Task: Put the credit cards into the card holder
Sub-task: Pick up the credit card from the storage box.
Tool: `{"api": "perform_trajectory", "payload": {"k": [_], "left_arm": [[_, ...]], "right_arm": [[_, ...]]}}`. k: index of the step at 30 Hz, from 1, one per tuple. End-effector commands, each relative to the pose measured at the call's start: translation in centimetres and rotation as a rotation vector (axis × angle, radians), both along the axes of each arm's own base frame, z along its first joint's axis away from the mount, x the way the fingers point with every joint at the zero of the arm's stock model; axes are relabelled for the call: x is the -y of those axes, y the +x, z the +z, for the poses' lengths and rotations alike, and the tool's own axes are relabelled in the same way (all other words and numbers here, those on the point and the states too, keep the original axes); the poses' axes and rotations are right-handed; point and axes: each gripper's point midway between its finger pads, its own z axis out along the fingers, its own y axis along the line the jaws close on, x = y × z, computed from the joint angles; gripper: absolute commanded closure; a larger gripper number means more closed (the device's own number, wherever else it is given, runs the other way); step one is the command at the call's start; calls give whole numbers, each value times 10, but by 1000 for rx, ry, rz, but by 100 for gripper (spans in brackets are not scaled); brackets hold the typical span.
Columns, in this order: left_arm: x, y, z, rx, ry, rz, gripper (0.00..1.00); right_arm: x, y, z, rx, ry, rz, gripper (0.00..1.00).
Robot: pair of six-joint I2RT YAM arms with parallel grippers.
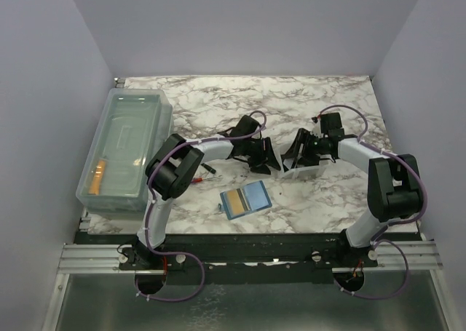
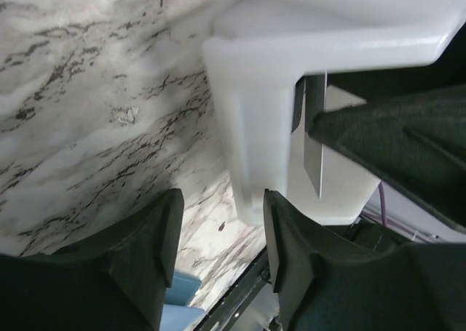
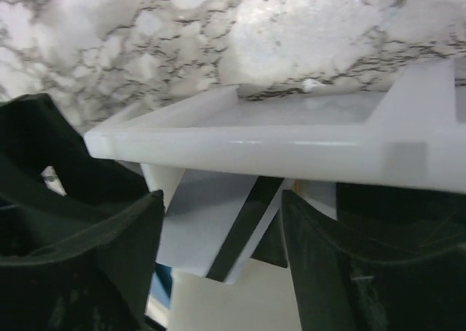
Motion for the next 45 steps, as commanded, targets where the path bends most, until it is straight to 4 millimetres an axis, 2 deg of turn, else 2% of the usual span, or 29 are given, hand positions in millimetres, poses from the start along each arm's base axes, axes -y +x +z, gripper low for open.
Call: {"api": "perform_trajectory", "payload": {"k": [1, 9, 13, 16, 22, 25, 28, 33, 39, 45], "left_arm": [[10, 1, 0, -32, -22, -1, 49], [8, -11, -4, -63, -18, -15, 54], [1, -14, -1, -53, -14, -15, 51], [-4, -15, 6, -32, -15, -14, 50], [-19, -8, 30, 17, -50, -12, 46], [-25, -2, 46, 61, -79, -20, 43], [-20, 2, 61, 99, -117, -50, 41], [2, 12, 70, 131, -175, -57, 41], [25, 17, 63, 169, -153, -51, 41], [25, 26, 48, 248, -43, 2, 49]], "right_arm": [[-21, -2, 13, 8, 148, 25, 40], [-22, -9, 11, 2, 157, 28, 49], [-21, -11, 7, -1, 155, 29, 57], [-21, -10, 10, 6, 153, 23, 63], [-20, -4, 24, 49, 154, 13, 68], [-21, -2, 25, 47, 168, 20, 78], [-23, -4, 22, 36, 185, 23, 86], [-22, -5, 22, 37, 203, 15, 94], [-20, -7, 20, 31, 214, 13, 95], [-20, -9, 19, 29, 229, 14, 96]]}}
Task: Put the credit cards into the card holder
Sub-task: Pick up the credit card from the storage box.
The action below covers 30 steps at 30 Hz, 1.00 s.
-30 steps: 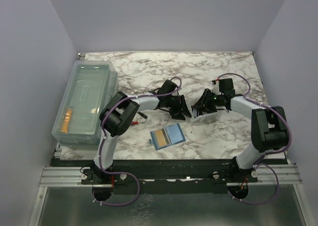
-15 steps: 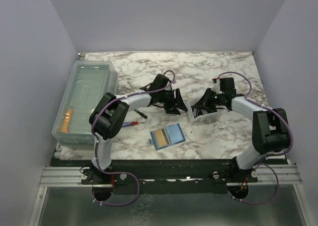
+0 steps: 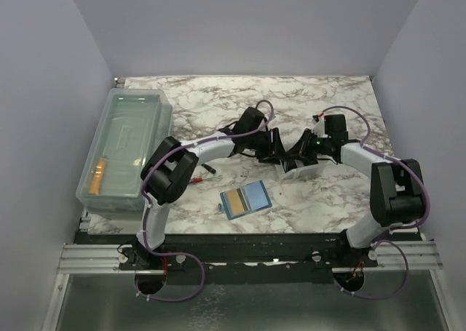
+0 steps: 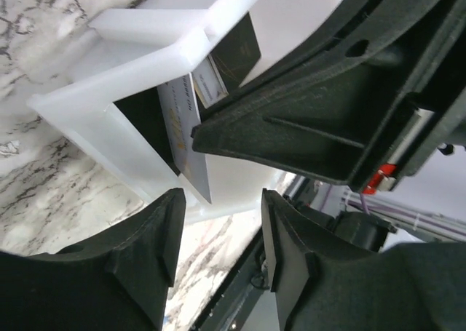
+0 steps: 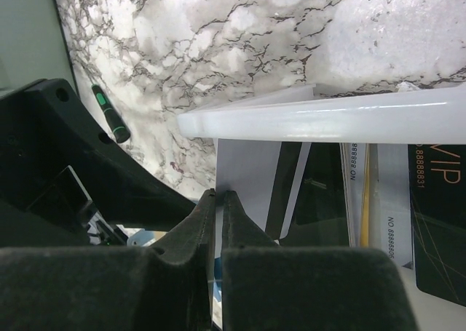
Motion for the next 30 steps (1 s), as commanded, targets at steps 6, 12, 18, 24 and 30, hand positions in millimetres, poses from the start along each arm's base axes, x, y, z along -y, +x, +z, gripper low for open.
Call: {"api": "perform_trajectory", "payload": {"k": [6, 12, 18, 24, 30], "left_arm": [[6, 20, -24, 188, 215, 102, 56], [15, 20, -30, 248, 293, 85, 67], [16, 18, -42, 252, 354, 80, 72], [19, 23, -17, 315, 354, 83, 91], [26, 28, 26, 336, 272, 74, 100]], "right_arm": [[2, -9, -10, -28, 6, 1, 98], [4, -10, -11, -31, -5, 0, 99], [5, -9, -9, -27, -9, -3, 100], [15, -7, 0, -11, -77, -30, 91], [30, 6, 33, 62, -180, -45, 56]]}}
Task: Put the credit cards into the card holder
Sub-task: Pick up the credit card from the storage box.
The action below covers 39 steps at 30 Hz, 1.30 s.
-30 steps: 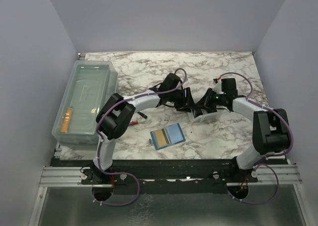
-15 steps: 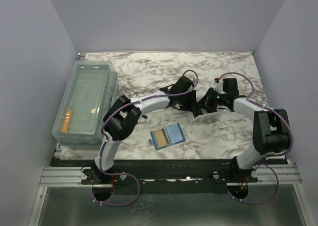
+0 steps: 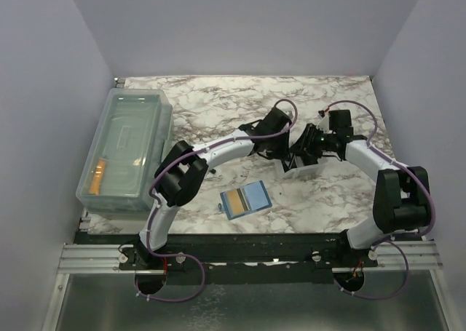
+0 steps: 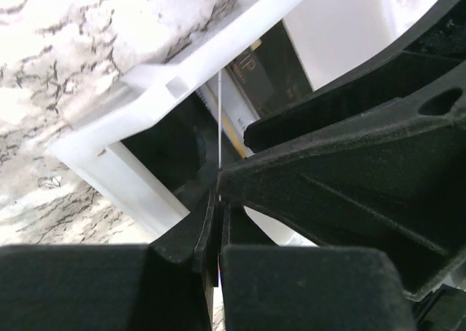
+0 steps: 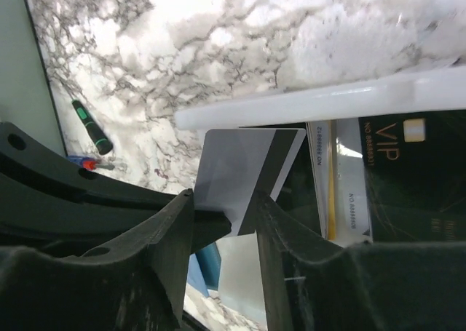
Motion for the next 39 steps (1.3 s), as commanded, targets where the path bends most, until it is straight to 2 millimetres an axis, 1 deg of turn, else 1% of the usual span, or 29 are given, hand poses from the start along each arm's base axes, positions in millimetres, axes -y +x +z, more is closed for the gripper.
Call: {"api": "perform_trajectory", "payload": {"k": [1, 3, 5, 7, 8, 10, 12, 13, 14, 16, 18, 20, 23, 24, 26, 29, 31, 32, 33, 35, 36, 37, 38, 39], "left_arm": [[5, 18, 53, 73, -84, 1, 100], [4, 18, 62, 48, -118, 0, 100], [-2, 18, 72, 28, -149, 1, 100], [-12, 18, 85, 18, -181, 0, 100], [-18, 17, 93, 17, -201, -6, 100], [-31, 12, 112, 4, -272, -28, 100], [-47, 7, 133, -29, -371, -36, 100], [-61, 8, 144, -44, -431, -30, 100], [-70, 6, 156, -45, -494, -35, 100], [-87, -3, 177, -56, -624, -42, 100], [-101, -14, 197, -57, -727, -49, 100], [-110, -24, 205, -64, -772, -46, 100], [-118, -36, 208, -54, -787, -47, 100], [-121, -40, 212, -44, -794, -48, 100], [-124, -46, 212, -39, -796, -50, 100], [-128, -53, 208, -43, -796, -49, 100], [-131, -57, 205, -51, -796, -42, 100], [-133, -60, 204, -50, -797, -41, 100], [-134, -62, 202, -53, -796, -40, 100], [-136, -67, 200, -58, -796, -40, 100], [-137, -69, 200, -64, -797, -40, 100], [-138, -70, 199, -74, -798, -39, 96], [-139, -72, 199, -85, -801, -35, 86], [-140, -72, 198, -96, -803, -30, 71]], "right_arm": [[17, 6, 29, 51, -118, -12, 54], [22, 8, 38, 60, -150, -15, 50], [25, 8, 48, 71, -167, -23, 43], [22, 7, 64, 96, -149, -20, 37], [18, 6, 72, 109, -121, -11, 34], [2, -2, 92, 142, -24, 49, 31], [-20, -14, 111, 175, 128, 119, 30], [-31, -20, 122, 200, 213, 152, 30], [-41, -28, 131, 213, 290, 176, 30], [-56, -37, 149, 229, 420, 190, 30], [-67, -43, 161, 258, 505, 197, 31], [-77, -48, 170, 270, 571, 210, 31], [-98, -57, 179, 276, 642, 263, 31], [-104, -59, 179, 273, 661, 271, 31], [-111, -60, 180, 278, 691, 276, 32], [-114, -59, 181, 294, 717, 263, 39], [-115, -57, 179, 294, 716, 254, 50], [-116, -57, 178, 293, 716, 250, 59], [-116, -56, 177, 293, 718, 247, 70], [-117, -58, 176, 300, 723, 255, 96], [-117, -60, 176, 305, 728, 266, 99], [-118, -62, 175, 305, 732, 278, 100], [-119, -65, 174, 304, 735, 293, 100], [-119, -68, 172, 298, 736, 309, 100]]}}
